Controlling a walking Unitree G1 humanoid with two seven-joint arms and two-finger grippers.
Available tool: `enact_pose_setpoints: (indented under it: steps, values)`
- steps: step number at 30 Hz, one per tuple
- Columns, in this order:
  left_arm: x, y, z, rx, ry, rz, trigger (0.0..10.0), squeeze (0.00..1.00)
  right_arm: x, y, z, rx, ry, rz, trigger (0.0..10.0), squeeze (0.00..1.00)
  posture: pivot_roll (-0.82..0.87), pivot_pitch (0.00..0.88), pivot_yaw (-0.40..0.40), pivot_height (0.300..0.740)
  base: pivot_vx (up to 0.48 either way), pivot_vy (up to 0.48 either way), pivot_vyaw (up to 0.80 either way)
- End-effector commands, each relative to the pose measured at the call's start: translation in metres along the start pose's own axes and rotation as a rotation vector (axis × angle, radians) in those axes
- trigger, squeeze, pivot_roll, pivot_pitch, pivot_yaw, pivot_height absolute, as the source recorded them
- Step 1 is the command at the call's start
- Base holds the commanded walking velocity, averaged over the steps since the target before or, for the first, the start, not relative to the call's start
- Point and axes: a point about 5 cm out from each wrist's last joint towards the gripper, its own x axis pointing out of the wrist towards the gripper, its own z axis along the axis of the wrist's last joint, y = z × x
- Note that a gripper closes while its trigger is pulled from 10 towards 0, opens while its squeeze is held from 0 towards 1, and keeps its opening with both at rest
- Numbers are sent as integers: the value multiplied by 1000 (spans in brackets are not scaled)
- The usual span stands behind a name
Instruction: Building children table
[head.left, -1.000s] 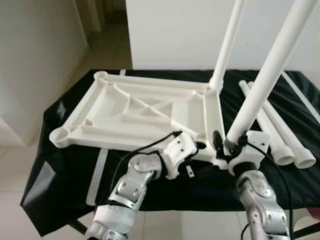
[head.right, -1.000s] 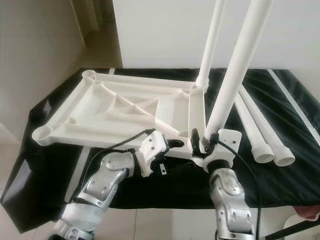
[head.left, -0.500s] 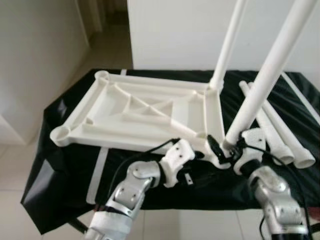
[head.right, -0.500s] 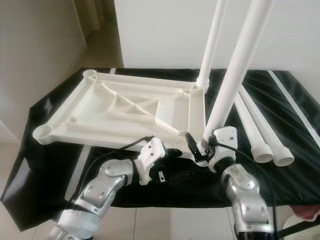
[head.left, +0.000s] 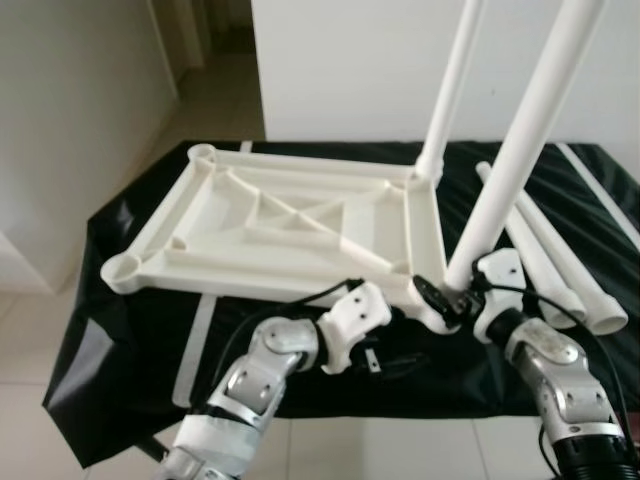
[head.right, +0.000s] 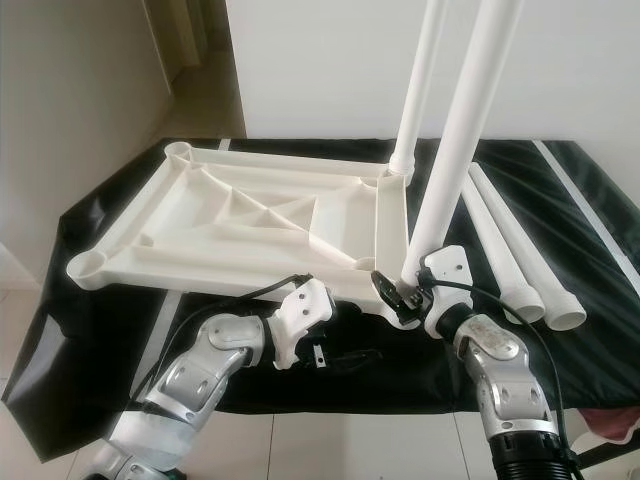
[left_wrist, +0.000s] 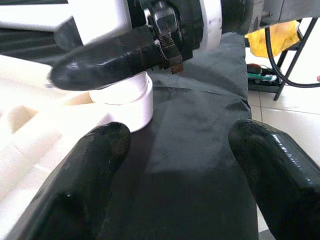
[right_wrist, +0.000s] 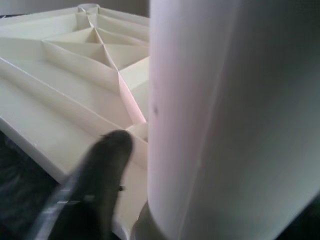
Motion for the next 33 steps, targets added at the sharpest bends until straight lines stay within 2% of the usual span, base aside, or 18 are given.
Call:
enact_pose_setpoints:
  steps: [1,11,12,14,15,16,20,21,23,26,27,29,31,33]
  values:
    - [-2,3,2,11,10,38,10000,0,3,5,-5,11,21,32,0,0,44,0,0,740,0,0,0]
    - [-1,4,5,-1,2,53,10000,0,-2,6,-2,51,-1,4,0,0,45,0,-11,740,0,0,0]
    - [-1,4,6,-2,1,56,10000,0,-2,6,-1,54,-6,-10,8863,0,43,0,-13,740,0,0,0]
    - [-1,5,6,-2,1,57,10000,0,-2,6,0,56,-10,-20,8863,0,39,0,-13,740,0,0,0]
    - [-1,5,6,-3,1,58,10000,0,-2,6,1,68,-14,-45,10000,0,35,0,-12,740,0,0,0]
    - [-1,5,6,-3,1,58,10000,0,-2,6,1,68,-14,-45,10000,0,35,0,-12,740,0,0,0]
    - [-3,6,5,-11,5,71,10000,0,-3,15,3,88,2,-243,10000,0,28,0,-14,740,0,0,0]
    - [-3,6,5,-11,5,71,10000,0,-3,15,3,88,2,-243,10000,0,28,0,-14,740,0,0,0]
    - [-4,6,5,-16,3,71,10000,0,-4,20,2,130,12,-317,10000,0,24,0,-12,740,0,0,0]
    - [-3,6,5,-21,0,71,10000,0,-3,28,-1,220,28,-493,10000,0,16,0,-8,740,0,0,0]
    - [-3,6,5,-21,0,71,10000,0,-3,28,-1,220,28,-493,10000,0,16,0,-8,740,0,0,0]
    - [-3,6,5,-22,0,70,10000,0,-3,31,-4,236,47,-568,10000,0,12,0,-7,740,0,0,0]
    - [-1,6,5,-24,-3,64,10000,0,-6,36,-7,263,48,-767,10000,0,8,0,-5,740,0,0,0]
    - [0,6,6,-24,-4,61,10000,0,-5,42,-10,324,48,-880,10000,0,9,0,-3,740,0,0,0]
